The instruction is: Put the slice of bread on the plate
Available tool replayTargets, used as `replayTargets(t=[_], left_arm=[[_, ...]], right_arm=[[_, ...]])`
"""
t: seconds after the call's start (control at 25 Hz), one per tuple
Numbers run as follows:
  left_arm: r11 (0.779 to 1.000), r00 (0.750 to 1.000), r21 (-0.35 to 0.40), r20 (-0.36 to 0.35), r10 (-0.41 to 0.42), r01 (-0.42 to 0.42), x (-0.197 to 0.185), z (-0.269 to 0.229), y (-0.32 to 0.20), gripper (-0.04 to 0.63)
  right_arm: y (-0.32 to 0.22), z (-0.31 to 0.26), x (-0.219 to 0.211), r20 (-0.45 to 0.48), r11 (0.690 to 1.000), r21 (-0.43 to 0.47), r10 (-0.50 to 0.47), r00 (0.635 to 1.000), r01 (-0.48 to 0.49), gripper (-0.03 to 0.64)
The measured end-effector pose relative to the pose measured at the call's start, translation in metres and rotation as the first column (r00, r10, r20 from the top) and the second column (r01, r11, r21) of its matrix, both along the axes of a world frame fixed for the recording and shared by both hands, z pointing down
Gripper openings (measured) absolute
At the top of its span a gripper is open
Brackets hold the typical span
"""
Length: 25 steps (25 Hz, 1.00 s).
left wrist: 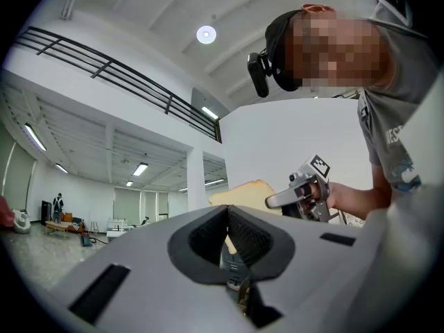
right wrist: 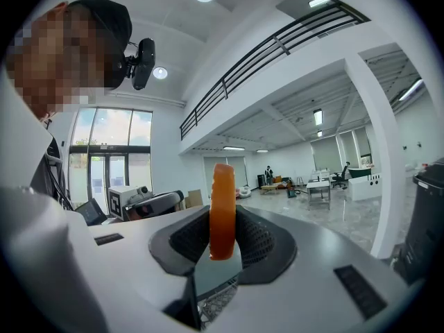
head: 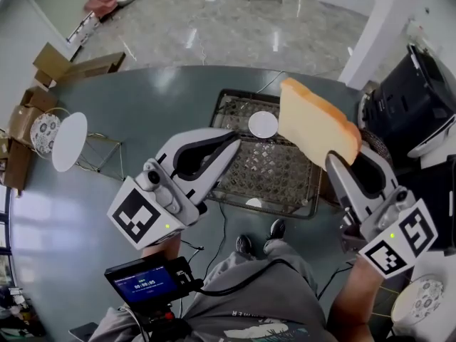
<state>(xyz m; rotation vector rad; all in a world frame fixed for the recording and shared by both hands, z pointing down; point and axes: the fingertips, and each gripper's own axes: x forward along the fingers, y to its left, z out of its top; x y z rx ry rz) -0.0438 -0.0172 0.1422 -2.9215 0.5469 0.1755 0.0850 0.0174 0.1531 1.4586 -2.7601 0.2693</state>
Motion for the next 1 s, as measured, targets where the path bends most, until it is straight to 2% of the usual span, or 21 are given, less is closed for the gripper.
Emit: replayTargets(t=[0.12, 0.36, 0.6, 0.88, 1.0], left_arm=[[1.000, 1.000, -0.009, 0.002, -0.012, 0.012, 0.005, 0.000, -0.027, 0.006], [0.999, 0.999, -0.019, 0.017, -0.044, 0.044, 0.018, -0.008, -0.048, 0.006], [0.995, 0.995, -0.033, 0.035, -0.093, 0.095, 0.074, 0.012, -0.082, 0.007], [0.988, 0.987, -0.024, 0.037, -0.155, 0.156, 0.068, 0.008, -0.106, 0.006], [0.985, 0.984, -0.032, 0.051, -0.170, 0.172, 0.084, 0.023, -0.115, 0.006]], right_arm=[[-0.031, 0.002, 0.003, 0.006, 1.000, -0.012, -0.016, 1.000, 0.016, 0.097], [-0.059, -0.005, 0.014, 0.020, 0.999, -0.021, -0.048, 0.999, 0.048, 0.097], [-0.099, 0.014, 0.065, 0.032, 0.995, -0.036, -0.097, 0.995, 0.098, 0.097], [-0.129, 0.008, 0.056, 0.014, 0.988, -0.051, -0.145, 0.989, 0.146, 0.097], [-0.143, 0.023, 0.070, 0.009, 0.985, -0.058, -0.162, 0.987, 0.163, 0.097]])
